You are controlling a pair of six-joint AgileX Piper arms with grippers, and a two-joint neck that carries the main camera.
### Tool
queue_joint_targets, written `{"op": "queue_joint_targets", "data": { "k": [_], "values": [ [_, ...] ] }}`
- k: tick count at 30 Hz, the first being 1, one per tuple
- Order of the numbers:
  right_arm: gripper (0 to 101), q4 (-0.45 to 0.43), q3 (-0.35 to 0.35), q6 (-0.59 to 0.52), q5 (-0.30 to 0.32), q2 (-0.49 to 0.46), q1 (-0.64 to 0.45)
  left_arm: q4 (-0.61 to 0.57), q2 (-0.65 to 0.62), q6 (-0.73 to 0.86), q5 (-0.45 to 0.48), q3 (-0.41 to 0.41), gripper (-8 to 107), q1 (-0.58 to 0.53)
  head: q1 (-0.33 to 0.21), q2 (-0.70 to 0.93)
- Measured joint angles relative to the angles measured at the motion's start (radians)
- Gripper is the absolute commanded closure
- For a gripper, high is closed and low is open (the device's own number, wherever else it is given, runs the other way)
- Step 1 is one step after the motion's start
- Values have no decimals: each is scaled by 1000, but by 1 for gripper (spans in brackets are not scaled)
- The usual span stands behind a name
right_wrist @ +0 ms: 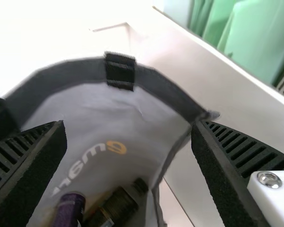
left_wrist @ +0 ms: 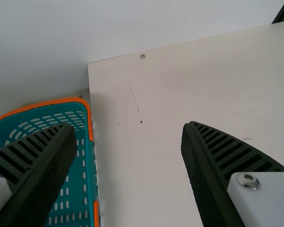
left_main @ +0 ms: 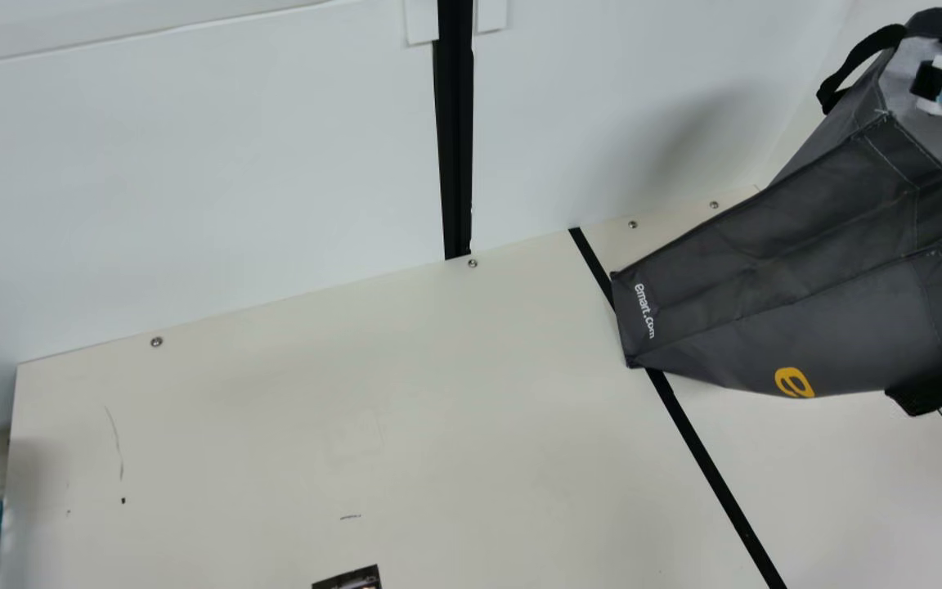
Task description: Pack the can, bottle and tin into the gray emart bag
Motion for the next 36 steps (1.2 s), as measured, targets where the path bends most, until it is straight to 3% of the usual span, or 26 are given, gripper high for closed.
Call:
{"op": "queue_joint_targets", "data": {
  "k": [15,26,36],
  "values": [
    [10,38,-79,0,35,-27,53,0,0,0,0,0,9,0,0,0],
    [10,36,-74,6,44,-60,153,0,0,0,0,0,9,0,0,0],
    [10,8,-28,11,37,-101,279,0,0,0,0,0,9,0,0,0]
  ]
}}
